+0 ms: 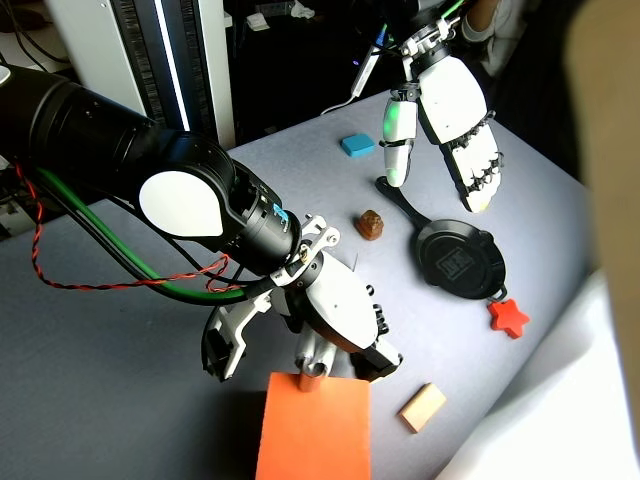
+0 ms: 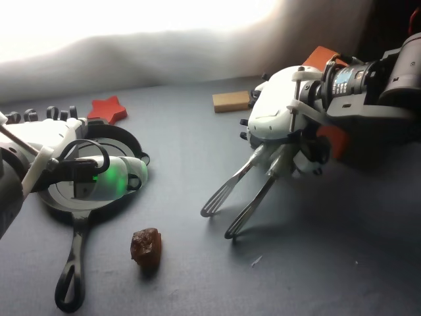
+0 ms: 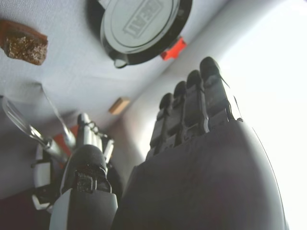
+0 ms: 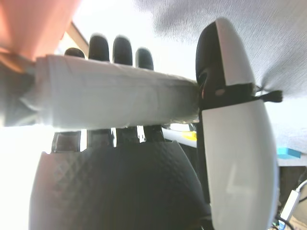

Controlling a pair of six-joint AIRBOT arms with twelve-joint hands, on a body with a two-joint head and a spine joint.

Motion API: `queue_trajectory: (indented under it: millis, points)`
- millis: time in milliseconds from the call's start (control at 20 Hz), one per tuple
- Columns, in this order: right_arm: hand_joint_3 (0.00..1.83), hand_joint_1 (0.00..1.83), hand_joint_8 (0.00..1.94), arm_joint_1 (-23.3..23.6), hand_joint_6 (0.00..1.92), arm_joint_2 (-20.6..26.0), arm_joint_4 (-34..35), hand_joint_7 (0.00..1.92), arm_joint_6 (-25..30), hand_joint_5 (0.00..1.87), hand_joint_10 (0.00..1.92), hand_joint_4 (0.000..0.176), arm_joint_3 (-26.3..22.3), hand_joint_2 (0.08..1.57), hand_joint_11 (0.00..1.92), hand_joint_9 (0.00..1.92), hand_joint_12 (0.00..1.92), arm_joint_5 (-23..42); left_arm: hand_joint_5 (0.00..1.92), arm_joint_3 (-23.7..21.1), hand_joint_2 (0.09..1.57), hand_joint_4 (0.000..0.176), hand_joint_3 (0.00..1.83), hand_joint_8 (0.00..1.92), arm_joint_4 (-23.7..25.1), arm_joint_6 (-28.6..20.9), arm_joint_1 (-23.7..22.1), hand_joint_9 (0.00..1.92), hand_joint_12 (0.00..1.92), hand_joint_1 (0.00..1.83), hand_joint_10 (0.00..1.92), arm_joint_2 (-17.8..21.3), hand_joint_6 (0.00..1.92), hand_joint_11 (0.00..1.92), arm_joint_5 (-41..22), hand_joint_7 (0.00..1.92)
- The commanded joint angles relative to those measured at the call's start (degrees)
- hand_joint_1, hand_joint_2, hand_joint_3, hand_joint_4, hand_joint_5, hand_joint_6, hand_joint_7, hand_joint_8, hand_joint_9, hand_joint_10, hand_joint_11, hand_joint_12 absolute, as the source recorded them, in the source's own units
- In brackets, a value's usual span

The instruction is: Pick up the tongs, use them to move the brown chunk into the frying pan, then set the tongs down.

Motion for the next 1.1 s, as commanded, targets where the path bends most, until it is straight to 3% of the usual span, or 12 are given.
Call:
queue_trajectory:
  millis: [0, 100, 150, 200, 250, 400, 550, 600, 750, 1000, 1050]
  points:
    - [0.01, 1.09, 0.07, 1.3, 0.25, 0.6, -1.1, 0.92, -0.5, 0.75, 0.46, 0.000, -0.1, 1.15, 0.29, 0.73, 1.47, 4.4, 0.00, -0.1, 1.21, 0.000, 0.00, 0.00, 4.8, -0.2, -0.3, 0.00, 0.13, 0.00, 0.00, 0.1, 0.00, 0.00, -1.9, 0.01]
    - [0.02, 1.10, 0.07, 2.3, 0.27, 1.0, -1.1, 0.96, -0.3, 0.77, 0.50, 0.000, -0.9, 1.17, 0.34, 0.75, 1.47, 4.3, 0.00, -0.1, 1.21, 0.000, 0.00, 0.00, 4.8, -0.2, -0.3, 0.00, 0.13, 0.00, 0.00, 0.0, 0.00, 0.00, -1.9, 0.01]
    - [0.03, 1.09, 0.07, 2.7, 1.10, 1.2, -1.1, 0.99, 0.0, 0.76, 0.53, 0.000, -1.3, 1.20, 0.39, 0.78, 1.47, 4.3, 0.00, -0.1, 1.21, 0.000, 0.00, 0.00, 4.8, -0.2, -0.3, 0.00, 0.08, 0.00, 0.00, 0.0, 0.00, 0.00, -1.9, 0.01]
    - [0.02, 1.08, 0.08, 3.3, 1.31, 1.6, -1.1, 1.01, 0.6, 0.72, 0.55, 0.000, -2.1, 1.23, 0.42, 0.80, 1.48, 4.0, 0.00, -0.1, 1.21, 0.000, 0.00, 0.00, 5.0, -0.2, -0.4, 0.00, 0.08, 0.00, 0.00, 0.0, 0.00, 0.00, -1.9, 0.00]
    - [0.01, 1.08, 0.08, 3.9, 1.35, 2.1, -1.1, 1.02, 1.0, 0.72, 0.56, 0.000, -2.8, 1.24, 0.43, 0.81, 1.49, 3.7, 0.00, -0.1, 1.21, 0.000, 0.00, 0.00, 5.4, -0.2, -0.4, 0.00, 0.07, 0.00, 0.00, 0.0, 0.00, 0.00, -1.9, 0.00]
    - [0.00, 1.09, 0.07, 5.6, 1.35, 3.8, -1.2, 1.03, 4.0, 0.73, 0.57, 0.000, -5.7, 1.25, 0.43, 0.80, 1.49, 1.8, 0.00, -0.1, 1.21, 0.000, 0.00, 0.00, 5.5, -0.2, -0.6, 0.00, 0.04, 0.00, 0.00, 0.0, 0.00, 0.00, -1.9, 0.01]
    - [0.00, 1.08, 0.06, 7.2, 1.38, 6.1, -1.2, 1.02, 10.5, 0.71, 0.58, 0.000, -9.1, 1.25, 0.41, 0.78, 1.50, -0.7, 0.00, -0.1, 1.21, 0.000, 0.00, 0.00, 5.6, -0.2, -0.6, 0.00, 0.07, 0.00, 0.00, 0.0, 0.00, 0.00, -1.3, 0.01]
    - [0.00, 1.09, 0.06, 7.6, 1.36, 7.0, -5.0, 1.03, 16.4, 0.72, 0.58, 0.000, -10.5, 1.25, 0.41, 0.78, 1.50, -1.8, 0.00, -0.1, 1.21, 0.000, 0.00, 0.00, 5.6, -0.2, -0.6, 0.00, 0.10, 0.00, 0.00, 0.0, 0.00, 0.00, -1.1, 0.01]
    - [0.00, 1.08, 0.05, 8.2, 1.38, 8.5, -27.9, 1.01, 40.0, 0.70, 0.63, 0.000, -16.1, 1.26, 0.39, 0.75, 1.52, -9.1, 0.00, -0.1, 1.22, 0.000, 0.00, 0.00, 5.6, -0.2, -0.5, 0.00, 0.09, 0.00, 0.00, 0.0, 0.00, 0.00, -1.0, 0.01]
    - [0.00, 1.08, 0.05, 8.0, 1.38, 8.4, -44.9, 1.02, 60.5, 0.71, 0.66, 0.000, -24.6, 1.25, 0.38, 0.73, 1.51, -22.0, 0.00, 0.6, 1.22, 0.000, 0.00, 0.00, 6.7, -3.1, -0.5, 0.00, 0.11, 0.00, 0.00, 0.0, 0.00, 0.00, -8.7, 0.01]
    - [0.00, 1.07, 0.03, 7.6, 0.70, 8.1, -47.9, 0.98, 64.0, 0.61, 0.63, 0.000, -26.2, 1.22, 0.35, 0.69, 1.49, -22.8, 0.00, 0.6, 1.23, 0.000, 0.00, 0.01, 7.5, -3.7, -0.5, 0.01, 0.11, 0.00, 0.00, 0.1, 0.00, 0.00, -12.4, 0.02]
